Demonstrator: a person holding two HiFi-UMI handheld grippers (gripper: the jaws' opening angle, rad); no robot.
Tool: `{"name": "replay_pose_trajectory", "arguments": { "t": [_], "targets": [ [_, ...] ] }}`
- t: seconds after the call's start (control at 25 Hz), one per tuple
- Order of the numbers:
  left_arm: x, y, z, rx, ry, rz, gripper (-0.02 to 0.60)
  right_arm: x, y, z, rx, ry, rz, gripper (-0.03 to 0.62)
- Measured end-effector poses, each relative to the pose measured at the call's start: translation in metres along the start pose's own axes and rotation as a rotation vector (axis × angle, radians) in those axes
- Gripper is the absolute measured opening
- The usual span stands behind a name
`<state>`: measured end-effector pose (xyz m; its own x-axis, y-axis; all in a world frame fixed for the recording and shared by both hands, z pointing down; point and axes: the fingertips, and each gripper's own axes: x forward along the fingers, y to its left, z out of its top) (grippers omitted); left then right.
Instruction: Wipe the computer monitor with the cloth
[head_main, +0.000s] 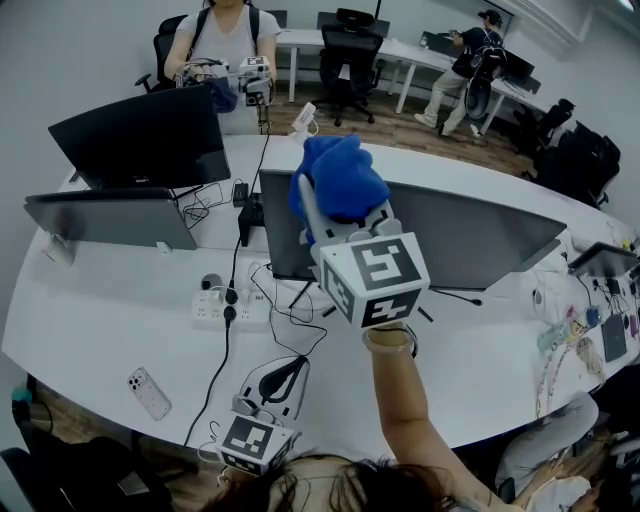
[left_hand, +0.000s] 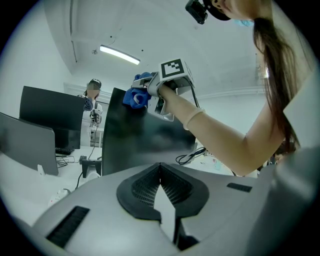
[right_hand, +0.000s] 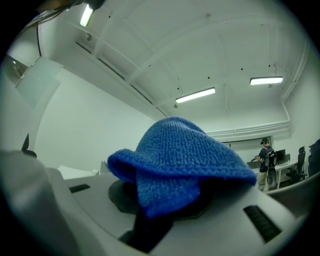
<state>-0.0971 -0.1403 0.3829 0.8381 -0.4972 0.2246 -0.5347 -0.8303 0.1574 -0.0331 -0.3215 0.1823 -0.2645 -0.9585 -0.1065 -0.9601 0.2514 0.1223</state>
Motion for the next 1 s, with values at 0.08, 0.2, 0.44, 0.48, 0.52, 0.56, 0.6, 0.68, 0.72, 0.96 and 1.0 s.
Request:
{"name": "replay_pose_trajectory", "arguments": {
  "t": [0.08, 0.2, 0.44, 0.48, 0.52, 0.56, 0.6, 0.68, 0.72, 0.96, 1.0],
  "targets": [
    [0.003, -0.006, -0.001, 0.001, 0.004, 0.002, 0.009, -0.003, -0.004, 0.000, 0.002, -0.001, 0.003, 0.097],
    [0.007, -0.015, 0.000, 0.006, 0.005, 0.010, 0.009, -0.008, -0.009, 0.000, 0.002, -0.002, 0.008, 0.097],
    [0.010, -0.028, -0.003, 0.035, -0.003, 0.028, 0.009, -0.016, -0.020, -0.001, 0.009, 0.001, 0.008, 0.097],
    [0.011, -0.029, -0.003, 0.040, -0.003, 0.033, 0.009, -0.018, -0.022, -0.002, 0.011, -0.001, 0.008, 0.097],
    [0.011, -0.030, -0.003, 0.037, 0.002, 0.037, 0.009, -0.019, -0.023, -0.002, 0.013, -0.002, 0.008, 0.097],
    [0.012, -0.033, -0.003, 0.027, 0.012, 0.040, 0.009, -0.020, -0.025, -0.003, 0.015, -0.003, 0.009, 0.097],
    [0.012, -0.037, -0.002, 0.017, 0.021, 0.043, 0.009, -0.021, -0.026, -0.003, 0.016, -0.003, 0.010, 0.097],
    [0.013, -0.043, -0.002, 0.014, 0.029, 0.045, 0.009, -0.024, -0.029, -0.004, 0.019, -0.001, 0.012, 0.097],
    [0.014, -0.046, -0.003, 0.014, 0.030, 0.046, 0.009, -0.026, -0.031, -0.004, 0.019, -0.001, 0.012, 0.097],
    [0.012, -0.059, -0.010, 0.025, 0.034, 0.061, 0.009, -0.035, -0.042, -0.004, 0.027, -0.004, 0.006, 0.097],
    [0.011, -0.058, -0.012, 0.041, 0.030, 0.067, 0.009, -0.036, -0.044, -0.004, 0.027, -0.004, 0.005, 0.097]
  ]
}}
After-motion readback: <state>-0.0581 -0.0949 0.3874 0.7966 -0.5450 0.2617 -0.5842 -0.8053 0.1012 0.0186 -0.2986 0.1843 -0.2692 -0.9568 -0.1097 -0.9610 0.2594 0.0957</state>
